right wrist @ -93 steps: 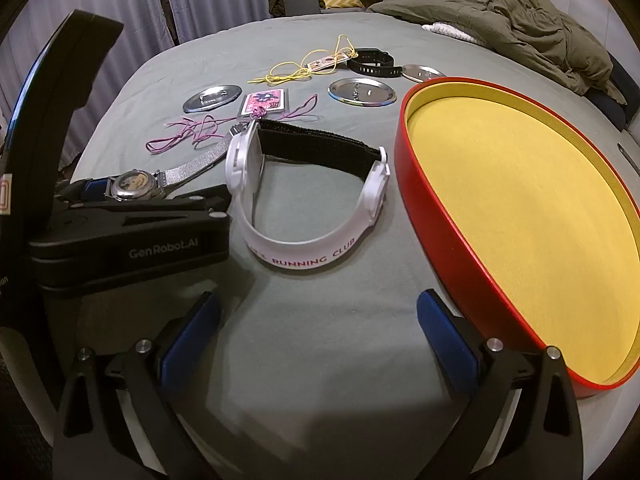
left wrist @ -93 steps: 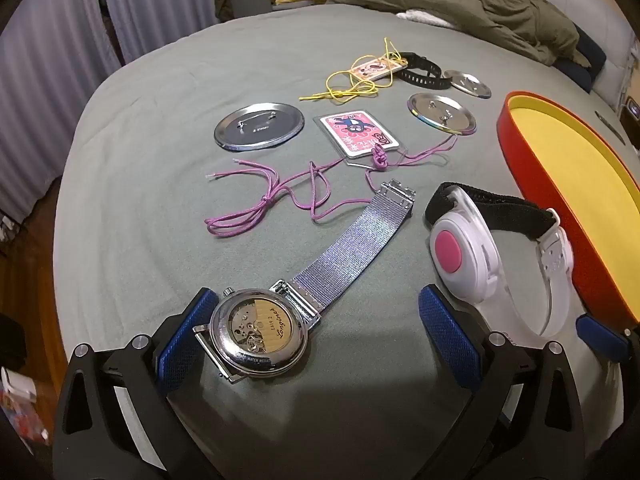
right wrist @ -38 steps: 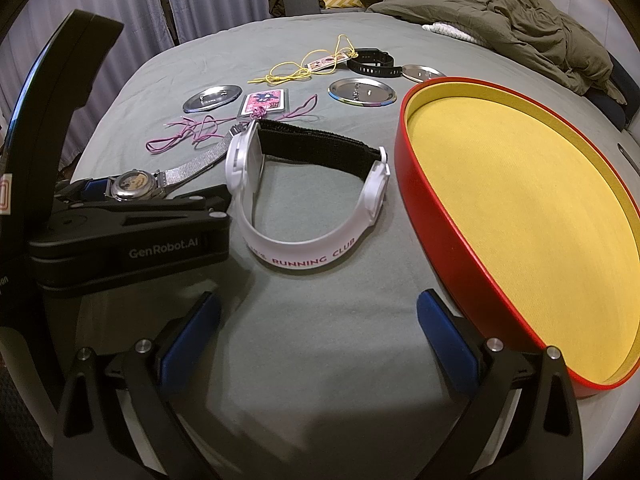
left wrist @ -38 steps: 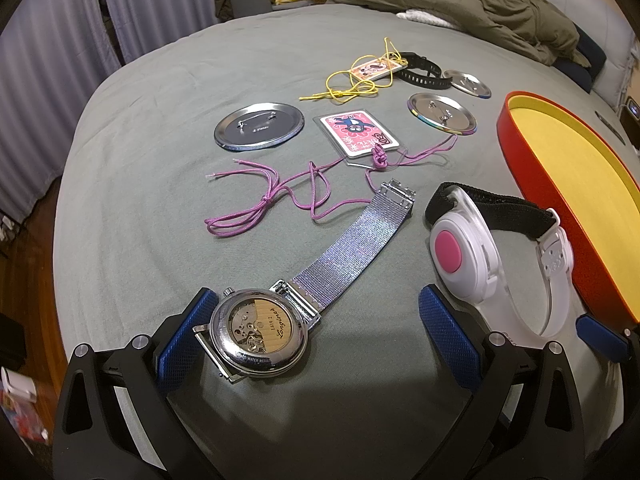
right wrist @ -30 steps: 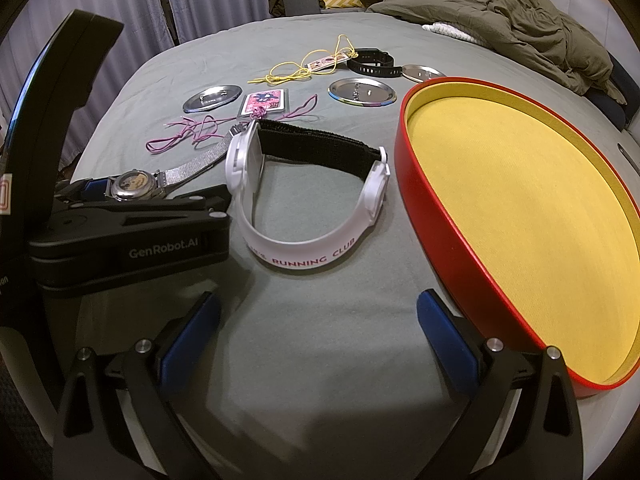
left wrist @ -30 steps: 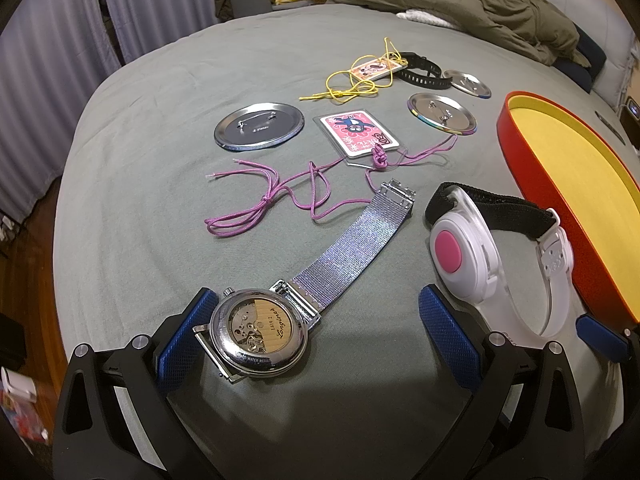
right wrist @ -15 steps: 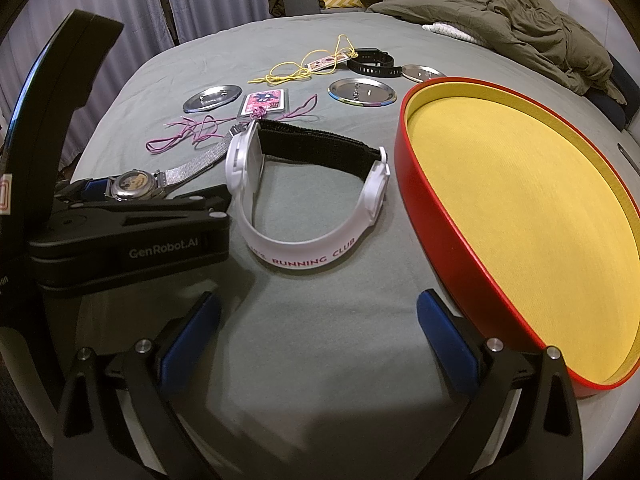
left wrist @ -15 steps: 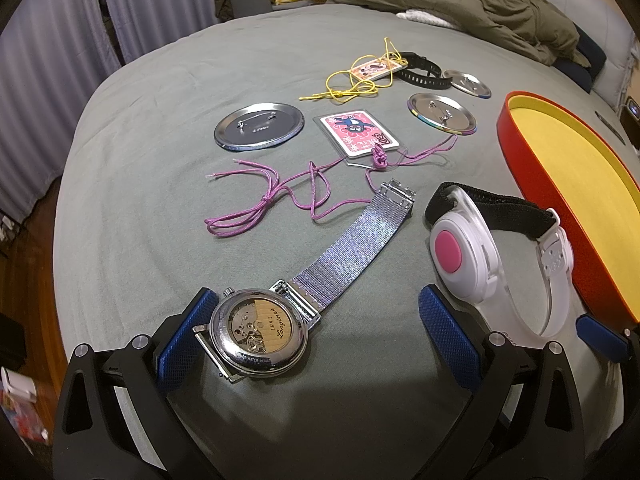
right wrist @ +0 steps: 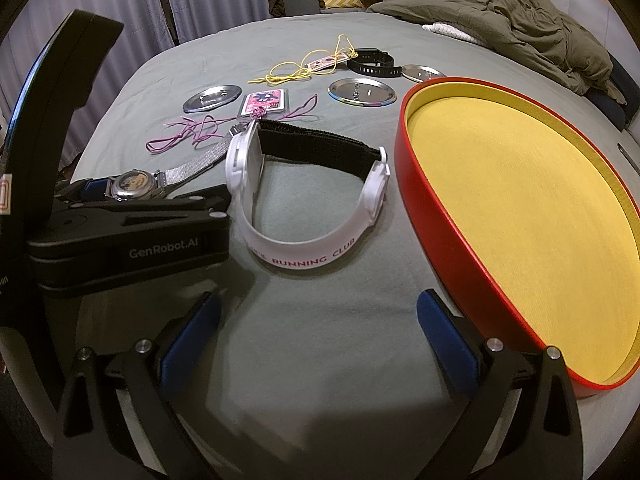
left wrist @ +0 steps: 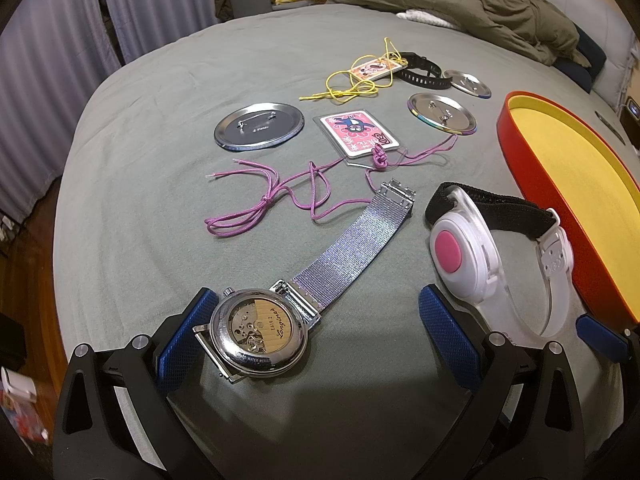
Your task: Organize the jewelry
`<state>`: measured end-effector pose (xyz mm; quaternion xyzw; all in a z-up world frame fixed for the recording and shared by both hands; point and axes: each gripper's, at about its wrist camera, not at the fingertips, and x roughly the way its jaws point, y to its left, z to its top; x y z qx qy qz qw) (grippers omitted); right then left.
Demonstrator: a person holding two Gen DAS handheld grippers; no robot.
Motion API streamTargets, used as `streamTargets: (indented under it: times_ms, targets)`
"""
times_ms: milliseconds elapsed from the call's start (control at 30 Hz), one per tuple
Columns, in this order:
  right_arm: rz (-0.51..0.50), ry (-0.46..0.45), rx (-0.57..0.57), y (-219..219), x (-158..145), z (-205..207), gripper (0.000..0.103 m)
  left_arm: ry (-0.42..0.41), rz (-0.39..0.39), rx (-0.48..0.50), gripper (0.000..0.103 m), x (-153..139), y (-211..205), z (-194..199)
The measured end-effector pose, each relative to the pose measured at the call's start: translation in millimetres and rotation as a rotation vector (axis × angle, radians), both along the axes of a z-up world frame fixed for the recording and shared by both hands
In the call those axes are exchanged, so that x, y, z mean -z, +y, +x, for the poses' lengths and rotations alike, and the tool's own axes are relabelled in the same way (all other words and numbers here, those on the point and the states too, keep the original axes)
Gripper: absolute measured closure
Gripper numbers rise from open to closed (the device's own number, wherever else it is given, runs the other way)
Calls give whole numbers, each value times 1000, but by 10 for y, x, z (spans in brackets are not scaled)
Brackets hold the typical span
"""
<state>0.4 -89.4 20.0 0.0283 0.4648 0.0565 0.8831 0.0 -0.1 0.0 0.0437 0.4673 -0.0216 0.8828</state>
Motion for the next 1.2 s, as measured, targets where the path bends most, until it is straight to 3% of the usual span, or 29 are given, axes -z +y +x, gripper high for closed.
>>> streamTargets:
  times_ms: [867,1000,1067,1133,1200]
  targets:
    - [-2,-7,-1,-20,17,-9,8,-4,0,0,5,-2,2,9]
    - [-8,5,5,-5,12,-15,8,2,47,5,5,2,-86,4]
    - [-11,9,7,8,4,-15,8,17,24,10,5,-22,-47,31]
    - [1,19,5,-12,1,5,8,46,22,55,5,-60,-26,68]
    - [7,40,13,-17,-7,37,8,56,69,142,5,-113,-56,70]
